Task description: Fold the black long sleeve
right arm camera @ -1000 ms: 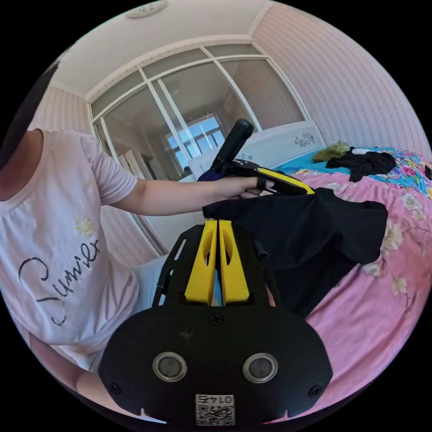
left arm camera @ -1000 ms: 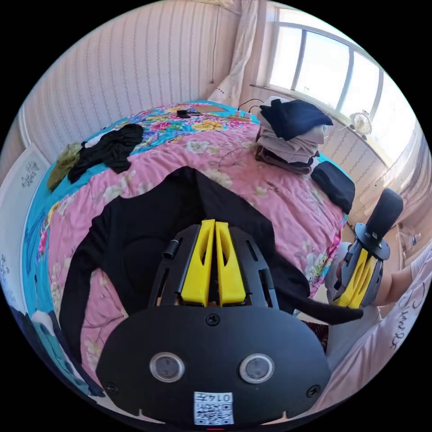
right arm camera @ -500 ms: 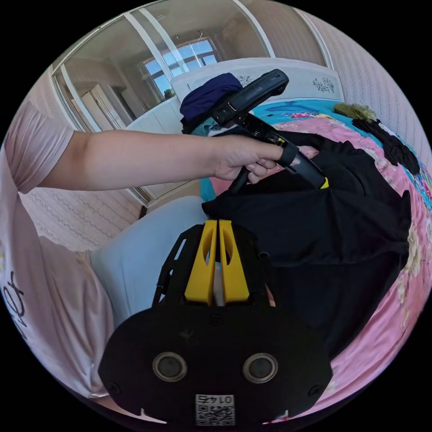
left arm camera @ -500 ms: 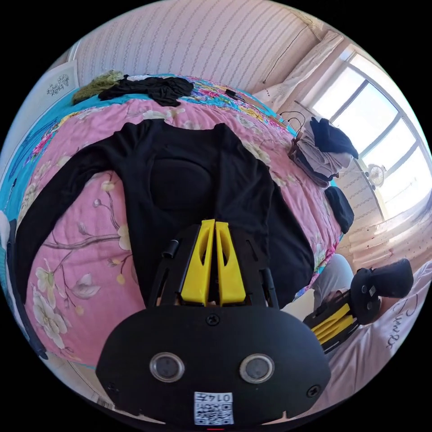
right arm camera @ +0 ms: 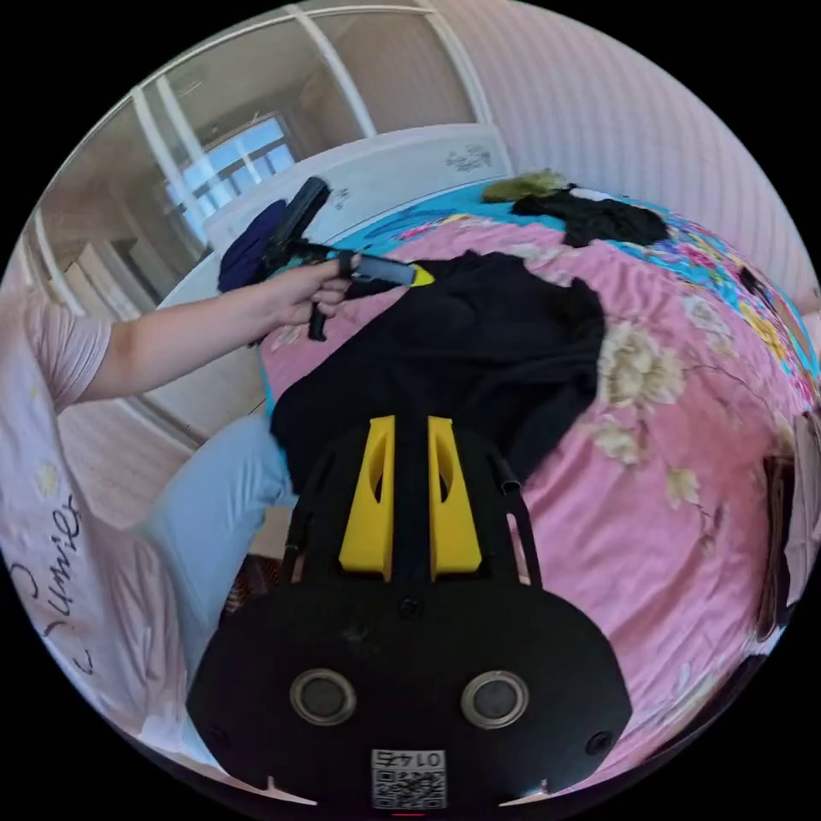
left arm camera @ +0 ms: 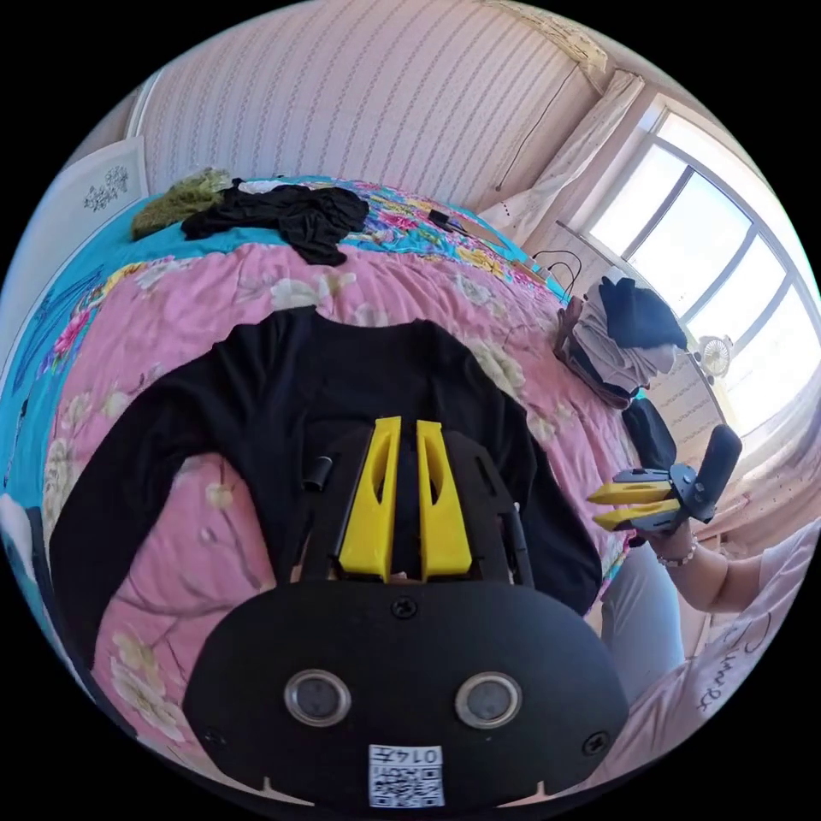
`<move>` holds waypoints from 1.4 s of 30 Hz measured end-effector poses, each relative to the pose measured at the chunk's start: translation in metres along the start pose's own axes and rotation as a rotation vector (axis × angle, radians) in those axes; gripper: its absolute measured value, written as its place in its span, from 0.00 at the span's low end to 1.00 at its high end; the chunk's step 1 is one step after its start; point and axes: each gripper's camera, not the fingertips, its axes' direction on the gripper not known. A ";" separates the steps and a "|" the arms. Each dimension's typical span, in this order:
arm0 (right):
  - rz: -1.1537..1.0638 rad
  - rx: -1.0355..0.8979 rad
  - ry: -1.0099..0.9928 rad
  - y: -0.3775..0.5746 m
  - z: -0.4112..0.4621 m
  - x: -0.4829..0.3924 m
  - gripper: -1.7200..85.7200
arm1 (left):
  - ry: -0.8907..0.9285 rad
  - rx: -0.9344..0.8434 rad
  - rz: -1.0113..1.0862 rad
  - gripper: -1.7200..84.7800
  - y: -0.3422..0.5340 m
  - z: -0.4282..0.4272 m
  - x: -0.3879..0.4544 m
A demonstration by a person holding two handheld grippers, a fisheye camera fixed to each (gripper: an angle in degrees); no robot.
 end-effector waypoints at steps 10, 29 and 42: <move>0.231 -0.096 0.083 -0.057 0.102 0.130 0.04 | 0.137 -0.087 -0.165 0.04 -0.082 0.102 -0.037; 0.225 0.007 0.065 -0.037 0.149 0.142 0.02 | -0.044 -0.080 0.053 0.10 -0.048 0.011 -0.049; -0.002 -0.238 -0.344 0.013 0.257 -0.047 0.03 | -0.053 -0.284 -0.053 0.09 0.253 -0.136 -0.008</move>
